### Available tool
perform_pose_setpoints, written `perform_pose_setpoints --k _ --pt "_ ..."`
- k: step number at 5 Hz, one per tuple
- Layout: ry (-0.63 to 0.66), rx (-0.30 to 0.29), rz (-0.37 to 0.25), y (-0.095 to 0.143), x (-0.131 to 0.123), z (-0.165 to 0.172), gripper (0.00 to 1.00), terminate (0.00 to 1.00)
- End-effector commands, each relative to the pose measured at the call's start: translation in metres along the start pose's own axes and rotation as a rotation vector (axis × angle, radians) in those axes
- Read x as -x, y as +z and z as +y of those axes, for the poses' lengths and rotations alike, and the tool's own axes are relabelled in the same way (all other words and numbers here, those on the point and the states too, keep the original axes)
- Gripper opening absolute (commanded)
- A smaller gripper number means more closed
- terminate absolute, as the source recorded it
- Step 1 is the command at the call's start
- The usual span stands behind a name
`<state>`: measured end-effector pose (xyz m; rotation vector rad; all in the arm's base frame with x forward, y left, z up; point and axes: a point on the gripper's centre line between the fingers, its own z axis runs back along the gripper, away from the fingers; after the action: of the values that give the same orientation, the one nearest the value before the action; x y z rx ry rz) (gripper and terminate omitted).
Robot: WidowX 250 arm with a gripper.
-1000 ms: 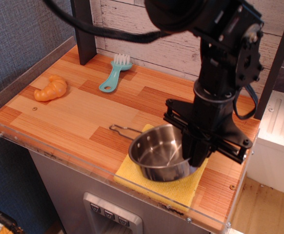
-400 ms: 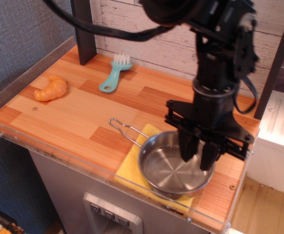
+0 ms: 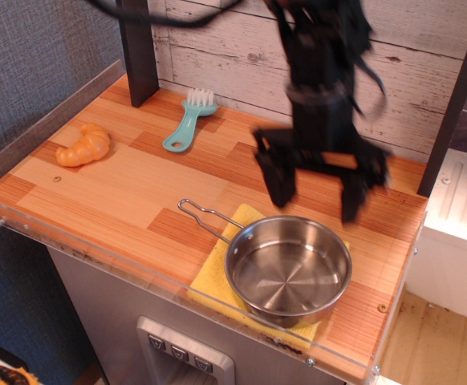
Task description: Put the pot on top of the napkin.
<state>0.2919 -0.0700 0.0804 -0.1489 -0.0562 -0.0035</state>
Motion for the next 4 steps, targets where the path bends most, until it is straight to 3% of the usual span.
perform_pose_setpoints --k 1,2,3,4 --pt "0.047 -0.120 -0.136 0.0466 -0.0192 0.0699 1.00 0.00" --pt "0.033 -0.134 -0.134 0.0437 -0.0163 0.0758 1.00 0.00" --pt "-0.043 -0.083 -0.099 0.0417 -0.0178 0.0794 1.00 0.00" --pt "-0.043 -0.083 -0.099 0.0417 -0.0178 0.0794 1.00 0.00"
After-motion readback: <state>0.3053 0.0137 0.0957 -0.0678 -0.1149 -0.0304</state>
